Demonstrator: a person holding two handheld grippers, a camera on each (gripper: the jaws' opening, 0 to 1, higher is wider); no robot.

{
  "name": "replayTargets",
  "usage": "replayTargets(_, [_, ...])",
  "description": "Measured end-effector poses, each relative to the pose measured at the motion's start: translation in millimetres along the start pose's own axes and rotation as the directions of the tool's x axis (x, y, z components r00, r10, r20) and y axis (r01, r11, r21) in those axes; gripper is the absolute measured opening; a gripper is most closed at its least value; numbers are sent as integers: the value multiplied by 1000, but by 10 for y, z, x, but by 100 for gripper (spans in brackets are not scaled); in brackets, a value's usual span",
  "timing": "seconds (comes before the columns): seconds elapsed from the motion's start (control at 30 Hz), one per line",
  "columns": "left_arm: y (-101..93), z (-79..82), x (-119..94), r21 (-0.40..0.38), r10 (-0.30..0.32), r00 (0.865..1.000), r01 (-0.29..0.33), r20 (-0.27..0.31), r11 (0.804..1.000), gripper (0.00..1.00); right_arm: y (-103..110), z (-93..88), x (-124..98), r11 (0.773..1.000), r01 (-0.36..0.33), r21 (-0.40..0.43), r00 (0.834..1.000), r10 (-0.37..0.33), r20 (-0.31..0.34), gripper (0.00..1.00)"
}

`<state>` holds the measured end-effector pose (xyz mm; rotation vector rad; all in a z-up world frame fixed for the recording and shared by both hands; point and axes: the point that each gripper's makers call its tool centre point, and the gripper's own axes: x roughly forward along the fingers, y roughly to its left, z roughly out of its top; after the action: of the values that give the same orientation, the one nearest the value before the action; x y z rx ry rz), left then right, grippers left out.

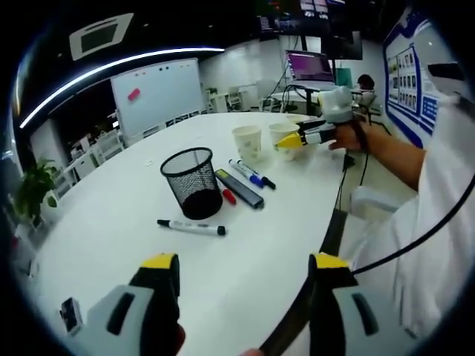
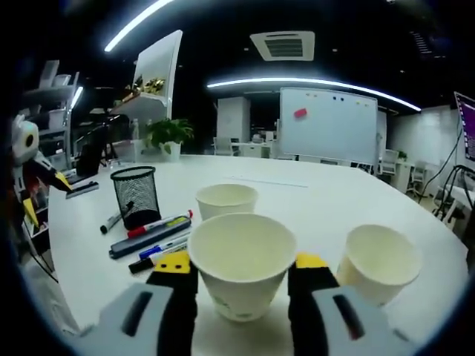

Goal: Place the scattered laser pointers and whiteboard markers into the pen holder and stack the scattered paper cups together

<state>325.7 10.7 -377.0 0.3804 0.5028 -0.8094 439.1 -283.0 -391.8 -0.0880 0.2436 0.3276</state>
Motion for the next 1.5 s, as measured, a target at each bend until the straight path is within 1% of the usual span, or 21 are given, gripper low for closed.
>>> replayTargets(0.47, [6, -30, 2, -6, -2, 1000, 2, -2, 1000, 71, -10, -5, 3, 1000, 4, -2, 1000, -4, -3, 48])
replayTargets(0.8, [2, -43, 14, -9, -5, 1000, 5, -4, 1000, 71, -14, 35, -21, 1000, 11, -2, 1000, -11, 11, 48])
replayTargets(1.37, [3, -64, 27, -13, -7, 1000, 7, -6, 1000, 71, -4, 131, -62, 999, 26, -22, 999, -26, 36, 48])
replayTargets(1.5, [13, -67, 21, -14, -5, 1000, 5, -5, 1000, 71, -18, 205, -89, 999, 34, -13, 998, -33, 52, 48])
